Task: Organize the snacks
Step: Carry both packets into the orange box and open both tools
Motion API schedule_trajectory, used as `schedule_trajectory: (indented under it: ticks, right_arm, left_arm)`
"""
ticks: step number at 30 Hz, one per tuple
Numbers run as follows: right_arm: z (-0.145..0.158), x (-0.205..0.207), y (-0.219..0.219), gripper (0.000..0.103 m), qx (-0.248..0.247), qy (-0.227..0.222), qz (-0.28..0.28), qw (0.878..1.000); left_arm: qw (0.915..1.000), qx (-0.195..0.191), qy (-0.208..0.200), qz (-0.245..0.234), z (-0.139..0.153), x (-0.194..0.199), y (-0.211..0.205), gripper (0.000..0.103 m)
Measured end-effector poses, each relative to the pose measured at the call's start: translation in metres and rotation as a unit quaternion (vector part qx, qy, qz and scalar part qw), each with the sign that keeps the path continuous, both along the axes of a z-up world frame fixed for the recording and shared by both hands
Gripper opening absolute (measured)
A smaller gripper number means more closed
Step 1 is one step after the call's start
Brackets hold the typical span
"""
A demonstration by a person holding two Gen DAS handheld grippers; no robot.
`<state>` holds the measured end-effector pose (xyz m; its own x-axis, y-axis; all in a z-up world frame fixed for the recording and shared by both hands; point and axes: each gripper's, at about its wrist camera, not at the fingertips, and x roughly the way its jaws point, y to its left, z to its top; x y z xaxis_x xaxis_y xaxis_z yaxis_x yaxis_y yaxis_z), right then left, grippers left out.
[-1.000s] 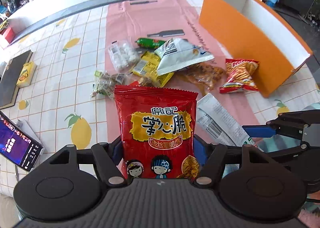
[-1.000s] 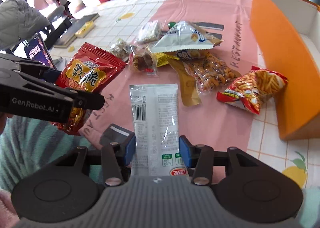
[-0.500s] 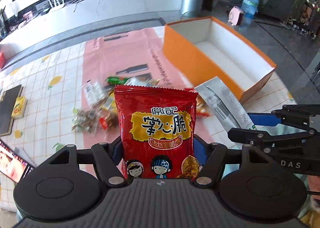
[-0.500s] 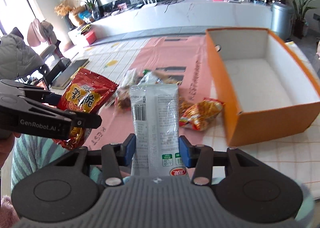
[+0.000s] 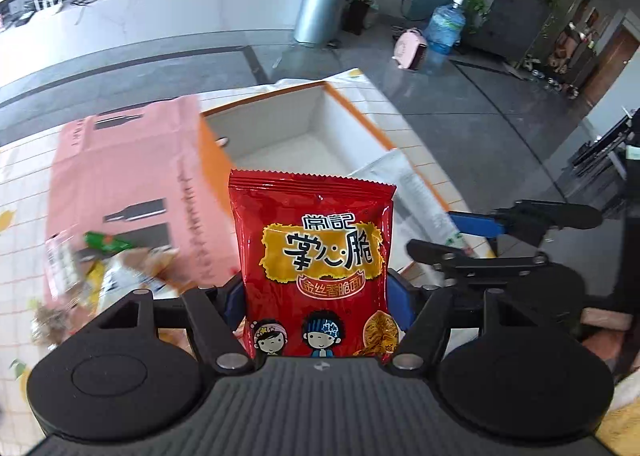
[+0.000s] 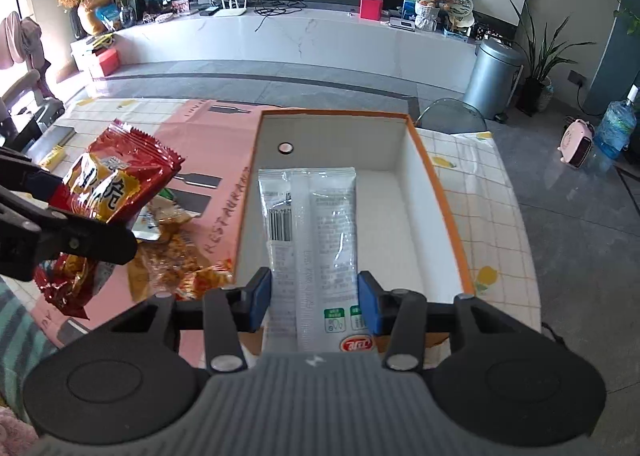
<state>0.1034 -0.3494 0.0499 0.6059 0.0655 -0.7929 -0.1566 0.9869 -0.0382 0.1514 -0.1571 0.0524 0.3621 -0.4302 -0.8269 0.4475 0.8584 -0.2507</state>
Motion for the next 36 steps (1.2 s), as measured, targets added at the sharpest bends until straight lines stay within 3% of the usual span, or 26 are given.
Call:
schedule_trajectory:
  ticks: [3,9,17,25,36]
  right_arm:
    - [-0.013,0.024,-0.019,0.044,-0.028,0.019,0.013,0.999]
    - [-0.046,0.063,-0.044,0.044,-0.035,0.066,0.036,0.997]
    - [-0.083,0.087,-0.04,0.044,-0.035,0.11,0.077,0.99]
    - [-0.098,0.097,-0.029,0.044,-0.048,0.135,0.103,0.984]
    - [-0.122,0.106,-0.023,0.046,-0.085,0.183,0.108,0.973]
  left_arm:
    - [0.9998,-0.009,0.02,-0.005,-0.008,0.022,-0.022,0.078]
    - [0.9975,0.007,0.07,-0.013,-0.046,0.061,-0.057,0.078]
    - [0.9904,0.024,0.133,-0.028,-0.091,0.09,-0.069,0.078]
    - [0.9867,0.038,0.155,-0.034,-0.108,0.098,-0.076,0.078]
    - [0.9858,0.067,0.147,-0.044,-0.109,0.092,-0.09,0.079]
